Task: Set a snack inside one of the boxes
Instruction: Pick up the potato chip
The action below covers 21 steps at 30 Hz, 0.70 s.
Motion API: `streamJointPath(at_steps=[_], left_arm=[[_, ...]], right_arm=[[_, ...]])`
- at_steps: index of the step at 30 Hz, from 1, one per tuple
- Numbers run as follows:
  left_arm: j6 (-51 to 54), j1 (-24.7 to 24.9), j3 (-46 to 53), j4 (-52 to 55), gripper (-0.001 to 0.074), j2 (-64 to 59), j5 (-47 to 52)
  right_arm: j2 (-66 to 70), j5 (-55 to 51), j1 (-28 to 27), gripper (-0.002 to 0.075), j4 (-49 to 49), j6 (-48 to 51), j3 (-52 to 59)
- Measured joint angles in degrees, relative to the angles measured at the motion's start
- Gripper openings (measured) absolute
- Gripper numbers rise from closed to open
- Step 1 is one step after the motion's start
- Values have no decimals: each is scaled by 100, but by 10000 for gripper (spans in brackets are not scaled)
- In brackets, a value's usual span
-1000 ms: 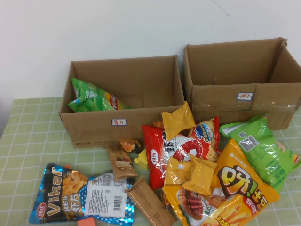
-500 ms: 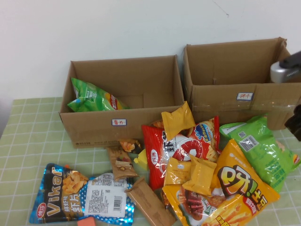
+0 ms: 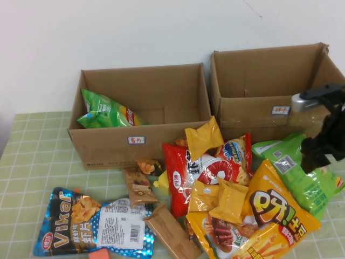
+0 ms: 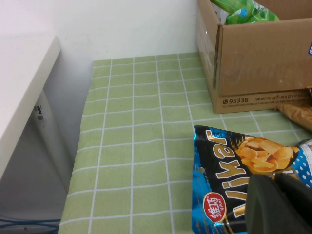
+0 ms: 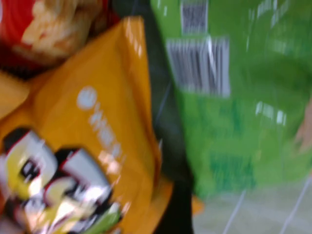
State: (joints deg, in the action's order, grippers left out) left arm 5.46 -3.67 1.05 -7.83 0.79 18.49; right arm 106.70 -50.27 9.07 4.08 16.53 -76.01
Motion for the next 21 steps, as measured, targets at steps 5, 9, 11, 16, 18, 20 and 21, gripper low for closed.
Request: streamJointPath(at_steps=[5, 9, 11, 16, 18, 20, 21], left_arm=[[0, 0, 0, 0, -1, 0, 0], [0, 0, 0, 0, -1, 0, 0], [0, 0, 0, 0, -1, 0, 0], [0, 0, 0, 0, -1, 0, 0], [0, 0, 0, 0, -1, 0, 0], [0, 0, 0, 0, -1, 0, 0], [0, 0, 0, 0, -1, 0, 0]], right_arm=[[314, 584, 0, 626, 13, 589, -8], [636, 840, 0, 627, 13, 795, -8], [841, 968, 0, 627, 13, 831, -38], [1336, 1113, 0, 626, 3, 864, -219], [1494, 1130, 0, 626, 3, 864, -283], [1628, 1139, 0, 624, 3, 864, -324], [1674, 1139, 0, 618, -8, 864, -334]])
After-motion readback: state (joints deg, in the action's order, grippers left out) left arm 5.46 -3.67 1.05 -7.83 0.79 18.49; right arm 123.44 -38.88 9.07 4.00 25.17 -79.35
